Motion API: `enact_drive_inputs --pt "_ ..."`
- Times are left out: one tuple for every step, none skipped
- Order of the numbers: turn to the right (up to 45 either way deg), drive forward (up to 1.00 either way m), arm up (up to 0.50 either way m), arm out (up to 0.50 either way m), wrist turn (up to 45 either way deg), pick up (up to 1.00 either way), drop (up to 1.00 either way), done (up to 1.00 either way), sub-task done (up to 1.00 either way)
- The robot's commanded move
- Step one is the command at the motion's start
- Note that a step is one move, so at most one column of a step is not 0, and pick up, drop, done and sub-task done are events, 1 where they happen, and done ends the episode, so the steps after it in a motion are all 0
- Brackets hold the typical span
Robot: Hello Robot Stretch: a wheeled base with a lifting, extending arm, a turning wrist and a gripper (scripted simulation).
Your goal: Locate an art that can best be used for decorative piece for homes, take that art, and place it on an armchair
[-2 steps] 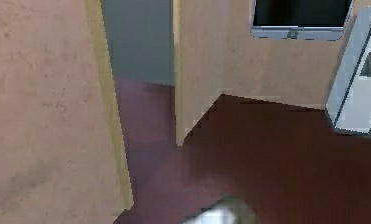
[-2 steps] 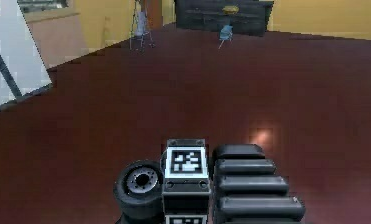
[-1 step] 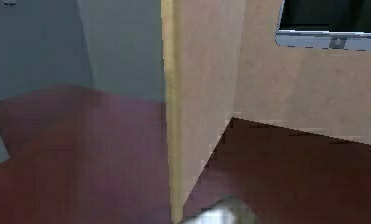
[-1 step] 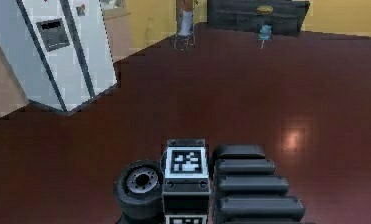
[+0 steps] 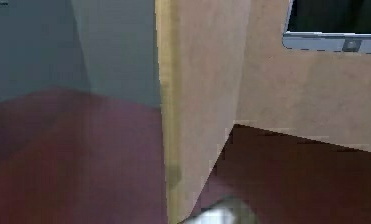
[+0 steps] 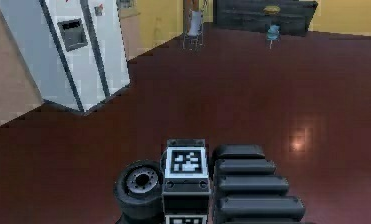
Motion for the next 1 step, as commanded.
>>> enact_drive_inputs --pt "-36.0 0.0 0.0 0.0 0.0 0.0 0.0 0.0 0.0"
